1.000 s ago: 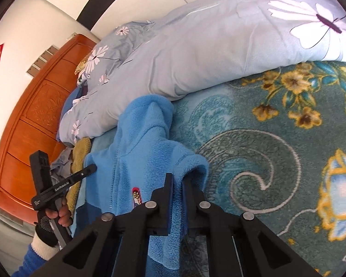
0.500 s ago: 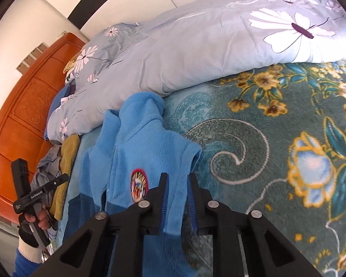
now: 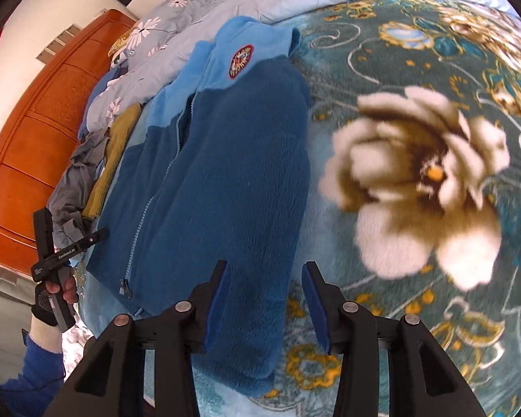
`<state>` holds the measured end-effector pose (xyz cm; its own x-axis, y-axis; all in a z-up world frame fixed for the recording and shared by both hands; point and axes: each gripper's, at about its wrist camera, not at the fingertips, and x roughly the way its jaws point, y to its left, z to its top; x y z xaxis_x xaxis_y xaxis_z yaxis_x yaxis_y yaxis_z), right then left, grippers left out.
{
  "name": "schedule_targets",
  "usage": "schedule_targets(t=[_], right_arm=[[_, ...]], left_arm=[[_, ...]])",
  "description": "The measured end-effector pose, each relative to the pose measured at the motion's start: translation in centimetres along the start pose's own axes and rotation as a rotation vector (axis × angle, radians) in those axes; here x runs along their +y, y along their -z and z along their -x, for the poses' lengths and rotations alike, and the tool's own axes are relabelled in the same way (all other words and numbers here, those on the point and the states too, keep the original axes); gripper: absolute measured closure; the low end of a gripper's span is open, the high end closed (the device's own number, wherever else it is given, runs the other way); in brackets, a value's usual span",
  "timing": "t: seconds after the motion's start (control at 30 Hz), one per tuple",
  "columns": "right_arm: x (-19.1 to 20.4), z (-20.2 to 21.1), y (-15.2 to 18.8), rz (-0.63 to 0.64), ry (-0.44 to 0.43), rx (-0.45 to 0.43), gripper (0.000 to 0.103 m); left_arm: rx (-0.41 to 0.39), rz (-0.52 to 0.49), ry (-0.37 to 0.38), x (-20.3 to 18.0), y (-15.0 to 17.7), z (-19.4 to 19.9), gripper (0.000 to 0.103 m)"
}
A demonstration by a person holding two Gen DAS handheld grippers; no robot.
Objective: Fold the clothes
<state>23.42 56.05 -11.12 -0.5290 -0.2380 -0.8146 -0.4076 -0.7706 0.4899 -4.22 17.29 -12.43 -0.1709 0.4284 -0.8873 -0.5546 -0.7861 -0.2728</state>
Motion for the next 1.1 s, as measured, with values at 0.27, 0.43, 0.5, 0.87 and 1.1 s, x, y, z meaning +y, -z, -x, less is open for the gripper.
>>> schedule_targets(t=[0.27,0.43,0.5,0.87,1.1], right_arm=[[0.7,-0.7,2.1,-0.039,-0.035,-0.002,0.058],[0.6,-0.3,2.0,-0.067,-0.036,-0.013,0.085],[0.8,0.2,1.9,-0.064,-0.028,-0.018,0.087],[-2.0,6.8,0.4,0.012,0.078,-0.07,0.09],[-3.7,5.0,0.9,-0.016,0.106,-0.034,0.087]], left_arm=[[-0.02,0.033,0.099,-0.6,1.6,0.7,0.043],[-0.034,0.077,0.066,-0.9,2.0,0.5,0.077],[-0.058,0.095,0.086,-1.2,2.2,1.3,0.084],[-0.04,-0.007,0.164,-6.7,5.7,4.0,0.087],[0.011,0.051,0.144,-5.8,5.9,1.5,0.082]])
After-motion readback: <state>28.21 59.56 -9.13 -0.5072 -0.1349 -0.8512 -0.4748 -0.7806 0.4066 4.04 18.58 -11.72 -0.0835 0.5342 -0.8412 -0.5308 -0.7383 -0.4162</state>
